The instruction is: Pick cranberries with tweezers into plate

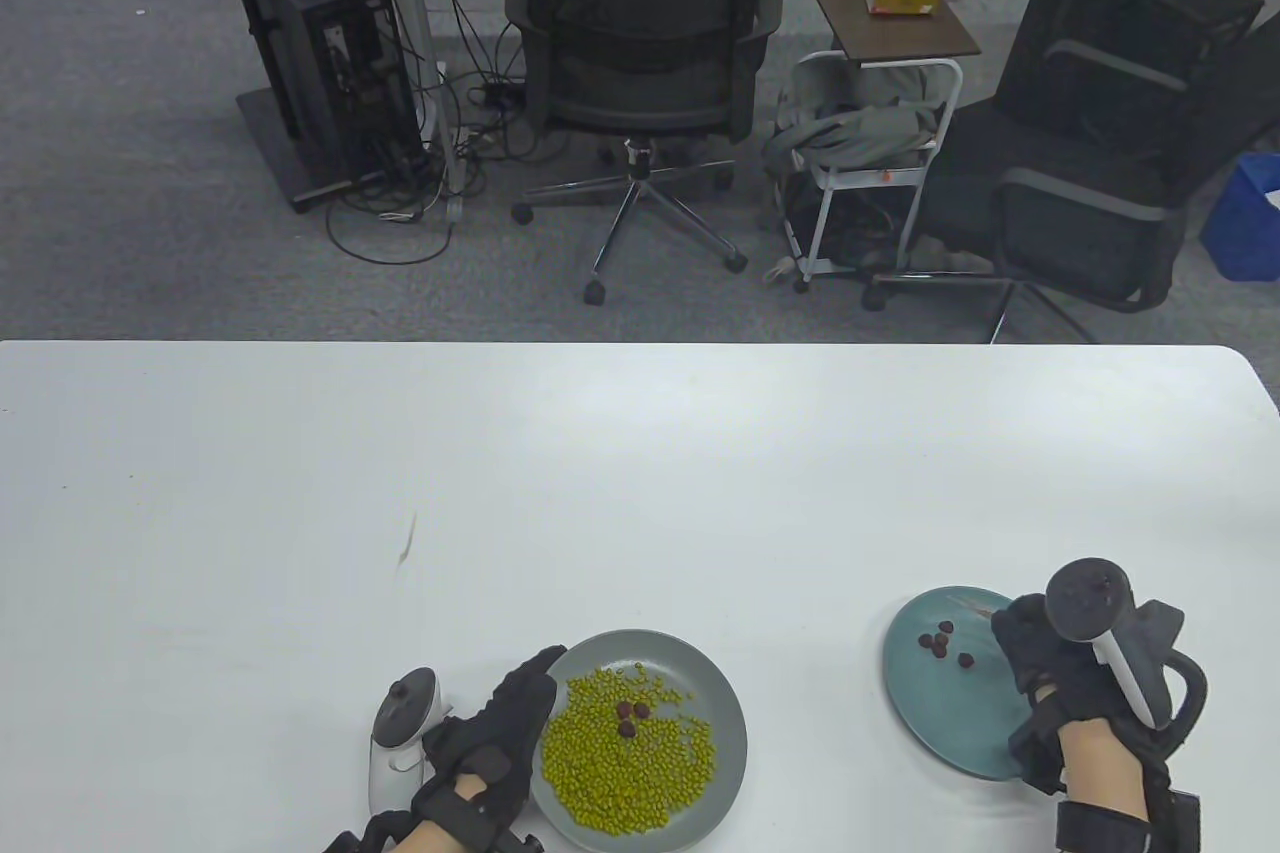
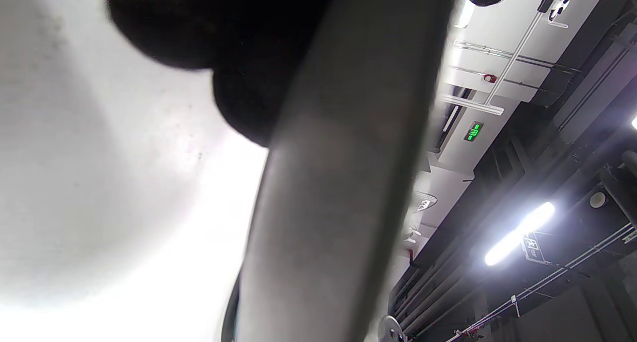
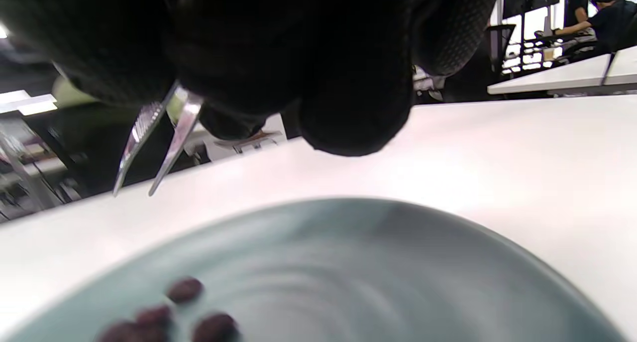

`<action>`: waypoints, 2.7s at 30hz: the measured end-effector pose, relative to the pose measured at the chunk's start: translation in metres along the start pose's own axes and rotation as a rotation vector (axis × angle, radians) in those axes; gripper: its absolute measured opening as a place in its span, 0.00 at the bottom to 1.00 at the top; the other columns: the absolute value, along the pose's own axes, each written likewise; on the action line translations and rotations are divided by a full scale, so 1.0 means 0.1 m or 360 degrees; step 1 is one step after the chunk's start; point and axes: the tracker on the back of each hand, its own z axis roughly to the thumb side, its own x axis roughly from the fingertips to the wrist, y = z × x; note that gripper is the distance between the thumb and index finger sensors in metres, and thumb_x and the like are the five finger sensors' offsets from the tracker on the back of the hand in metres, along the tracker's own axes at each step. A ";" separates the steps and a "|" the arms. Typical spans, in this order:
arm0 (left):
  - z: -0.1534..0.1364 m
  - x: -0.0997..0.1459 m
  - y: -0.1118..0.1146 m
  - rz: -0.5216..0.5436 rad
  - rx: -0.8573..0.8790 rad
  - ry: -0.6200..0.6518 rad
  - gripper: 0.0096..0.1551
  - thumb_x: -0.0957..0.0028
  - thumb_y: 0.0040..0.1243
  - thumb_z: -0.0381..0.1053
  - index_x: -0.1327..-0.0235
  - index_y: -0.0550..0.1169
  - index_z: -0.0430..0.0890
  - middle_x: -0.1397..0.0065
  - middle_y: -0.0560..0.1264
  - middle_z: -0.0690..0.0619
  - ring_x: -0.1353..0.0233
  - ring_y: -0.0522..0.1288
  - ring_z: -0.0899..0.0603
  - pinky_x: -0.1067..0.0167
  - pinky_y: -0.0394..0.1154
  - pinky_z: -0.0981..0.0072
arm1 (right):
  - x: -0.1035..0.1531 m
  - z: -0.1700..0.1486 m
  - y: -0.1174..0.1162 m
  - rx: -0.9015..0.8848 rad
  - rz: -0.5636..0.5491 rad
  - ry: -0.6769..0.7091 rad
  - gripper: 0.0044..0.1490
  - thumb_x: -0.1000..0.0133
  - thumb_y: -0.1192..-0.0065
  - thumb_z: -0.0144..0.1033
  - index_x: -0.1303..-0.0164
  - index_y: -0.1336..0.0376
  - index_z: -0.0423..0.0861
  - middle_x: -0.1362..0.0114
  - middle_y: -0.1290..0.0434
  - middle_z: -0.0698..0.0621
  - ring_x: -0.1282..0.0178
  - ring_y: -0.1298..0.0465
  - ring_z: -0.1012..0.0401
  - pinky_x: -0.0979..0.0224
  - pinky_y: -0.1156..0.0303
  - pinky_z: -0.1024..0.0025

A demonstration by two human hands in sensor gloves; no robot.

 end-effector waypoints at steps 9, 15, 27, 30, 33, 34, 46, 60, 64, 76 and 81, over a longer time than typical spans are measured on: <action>-0.01 0.00 0.01 -0.0004 0.0053 -0.0025 0.36 0.44 0.46 0.62 0.27 0.54 0.49 0.32 0.69 0.48 0.57 0.86 0.43 0.65 0.83 0.60 | 0.35 0.52 0.06 -0.0068 -0.0322 0.0373 0.30 0.59 0.35 0.60 0.51 0.26 0.58 0.60 0.20 0.66 0.49 0.19 0.63 0.22 0.38 0.54; 0.00 -0.01 0.01 0.0002 0.0046 -0.0019 0.36 0.44 0.46 0.62 0.27 0.54 0.50 0.32 0.69 0.48 0.57 0.86 0.44 0.65 0.83 0.60 | 0.63 0.90 0.00 -0.0093 -0.0400 0.0593 0.30 0.59 0.36 0.60 0.52 0.26 0.57 0.62 0.22 0.67 0.52 0.20 0.64 0.24 0.37 0.55; 0.01 -0.02 0.02 0.0020 0.0049 0.0024 0.35 0.44 0.46 0.61 0.27 0.54 0.50 0.32 0.69 0.48 0.57 0.86 0.44 0.65 0.83 0.60 | 1.31 1.55 -0.27 -0.0179 -0.0352 0.1094 0.30 0.59 0.37 0.61 0.53 0.26 0.57 0.63 0.22 0.67 0.53 0.20 0.65 0.24 0.37 0.55; 0.03 -0.02 0.01 0.0022 0.0047 0.0057 0.35 0.44 0.46 0.62 0.27 0.54 0.50 0.32 0.69 0.48 0.57 0.86 0.44 0.65 0.83 0.60 | 1.42 1.63 -0.28 -0.0201 -0.0361 0.1189 0.30 0.59 0.37 0.62 0.52 0.26 0.57 0.63 0.22 0.67 0.53 0.20 0.65 0.24 0.37 0.55; 0.03 -0.02 0.01 0.0030 0.0074 0.0059 0.35 0.44 0.46 0.62 0.27 0.54 0.50 0.32 0.69 0.48 0.57 0.86 0.44 0.65 0.83 0.60 | 1.50 1.68 -0.32 -0.0231 -0.0364 0.1304 0.30 0.59 0.37 0.62 0.52 0.26 0.57 0.63 0.23 0.67 0.53 0.20 0.65 0.24 0.37 0.55; 0.03 -0.02 0.01 0.0033 0.0074 0.0059 0.35 0.44 0.46 0.62 0.27 0.54 0.50 0.32 0.69 0.48 0.57 0.86 0.44 0.65 0.83 0.60 | 1.50 1.68 -0.33 -0.0228 -0.0366 0.1309 0.30 0.59 0.37 0.62 0.52 0.26 0.57 0.63 0.22 0.67 0.53 0.20 0.65 0.24 0.37 0.55; 0.03 -0.01 -0.01 0.0062 0.0060 0.0050 0.35 0.44 0.46 0.62 0.28 0.54 0.50 0.32 0.69 0.48 0.57 0.86 0.43 0.65 0.82 0.60 | 1.59 1.75 -0.41 -0.0164 -0.0289 0.1416 0.30 0.60 0.37 0.64 0.55 0.25 0.58 0.65 0.22 0.67 0.54 0.20 0.65 0.24 0.37 0.55; 0.02 -0.01 -0.01 0.0056 0.0055 0.0037 0.36 0.44 0.46 0.62 0.28 0.54 0.50 0.32 0.69 0.48 0.57 0.86 0.44 0.65 0.82 0.60 | 1.71 1.83 -0.41 -0.0048 -0.0378 0.1477 0.29 0.61 0.34 0.61 0.56 0.24 0.56 0.66 0.22 0.66 0.56 0.19 0.64 0.25 0.36 0.55; 0.02 -0.01 -0.01 0.0059 0.0058 0.0035 0.36 0.44 0.46 0.62 0.28 0.54 0.50 0.32 0.69 0.48 0.57 0.86 0.43 0.65 0.82 0.60 | 1.69 1.81 -0.40 -0.0068 -0.0372 0.1465 0.29 0.61 0.33 0.61 0.56 0.24 0.56 0.66 0.22 0.67 0.56 0.19 0.64 0.25 0.36 0.55; 0.02 0.00 0.02 0.0032 0.0005 0.0050 0.36 0.44 0.46 0.62 0.28 0.54 0.49 0.32 0.69 0.48 0.57 0.86 0.43 0.64 0.82 0.60 | 1.12 1.10 0.28 -0.0323 -0.0530 0.0991 0.29 0.61 0.33 0.61 0.57 0.23 0.55 0.66 0.22 0.66 0.56 0.19 0.64 0.24 0.37 0.54; 0.02 0.00 0.02 0.0026 0.0002 0.0048 0.36 0.44 0.46 0.61 0.28 0.54 0.49 0.32 0.68 0.48 0.56 0.86 0.43 0.64 0.82 0.59 | 0.67 0.50 0.60 -0.0031 -0.0705 0.0550 0.29 0.61 0.32 0.61 0.58 0.23 0.55 0.67 0.22 0.66 0.57 0.19 0.64 0.24 0.37 0.55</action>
